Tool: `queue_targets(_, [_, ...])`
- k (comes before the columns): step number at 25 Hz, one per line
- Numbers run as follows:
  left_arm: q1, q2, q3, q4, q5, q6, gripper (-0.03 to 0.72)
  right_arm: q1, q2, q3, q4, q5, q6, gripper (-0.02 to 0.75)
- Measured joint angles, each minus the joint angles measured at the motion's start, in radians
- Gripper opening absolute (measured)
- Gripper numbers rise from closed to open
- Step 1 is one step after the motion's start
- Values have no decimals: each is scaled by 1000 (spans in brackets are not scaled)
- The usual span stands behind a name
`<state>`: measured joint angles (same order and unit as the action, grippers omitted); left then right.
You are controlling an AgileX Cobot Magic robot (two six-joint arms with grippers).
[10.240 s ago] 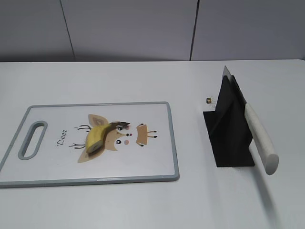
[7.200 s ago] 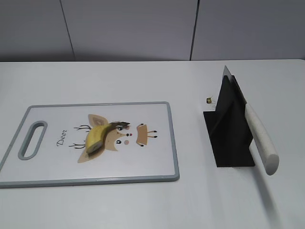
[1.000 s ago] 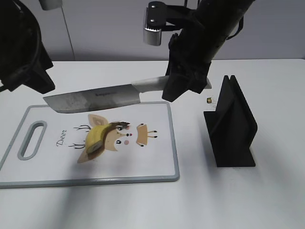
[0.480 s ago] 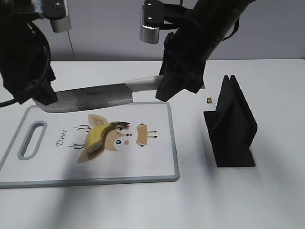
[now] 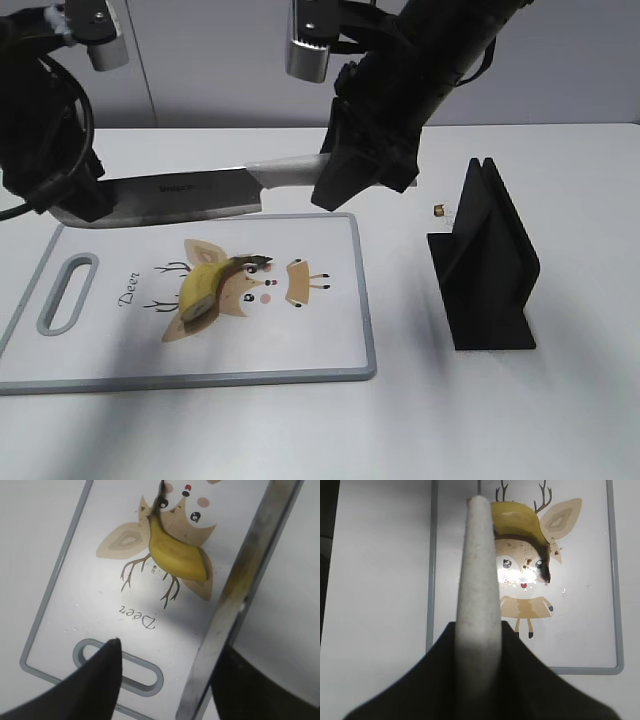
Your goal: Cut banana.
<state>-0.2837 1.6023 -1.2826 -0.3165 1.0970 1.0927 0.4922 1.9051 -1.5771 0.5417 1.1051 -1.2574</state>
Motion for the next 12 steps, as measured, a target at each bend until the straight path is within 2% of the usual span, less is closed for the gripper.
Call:
queue_targets(4, [0,0,0,-5,2,1,488,0,0,0,2,-4,0,161])
queue_targets(8, [0,0,0,-7,9,1,342,0,0,0,3,-11,0,160])
queue_targets(12, [0,1,0,-7,17,1,228,0,0,0,4,-17,0,160])
